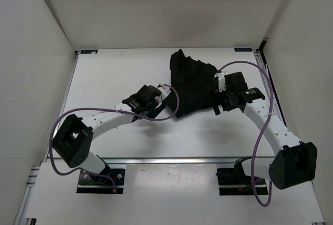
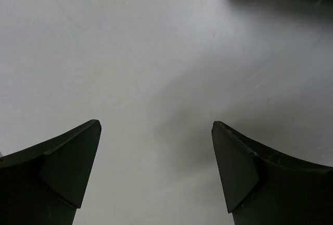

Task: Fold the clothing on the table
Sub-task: Move the skirt to the center of the board, then flatten the skirt out

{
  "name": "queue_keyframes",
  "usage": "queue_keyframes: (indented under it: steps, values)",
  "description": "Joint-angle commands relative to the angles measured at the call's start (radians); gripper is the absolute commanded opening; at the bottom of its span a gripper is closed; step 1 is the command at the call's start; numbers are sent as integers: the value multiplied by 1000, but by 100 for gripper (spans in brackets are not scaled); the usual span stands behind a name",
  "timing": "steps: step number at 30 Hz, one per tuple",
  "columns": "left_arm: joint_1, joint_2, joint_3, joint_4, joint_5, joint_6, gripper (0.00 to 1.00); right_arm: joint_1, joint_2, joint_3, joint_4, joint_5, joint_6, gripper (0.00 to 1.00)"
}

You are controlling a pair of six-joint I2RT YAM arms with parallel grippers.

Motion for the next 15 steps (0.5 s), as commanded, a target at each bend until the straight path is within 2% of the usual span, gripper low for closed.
queue_keyframes:
  steps: [1,6,11,15]
  values:
    - [35,-26,-72,-8,-3,81,99,-5,2,8,48,-26,-8,99]
    - [115,4,-49,69,88,13,99,-36,-6,8,31,-40,4,99]
    - [121,113,-9,206,282,-63,99,-51,-10,20,-4,-40,18,99]
    - [136,162,-33,305,420,-206,99,-50,-27,20,-2,-8,-4,99]
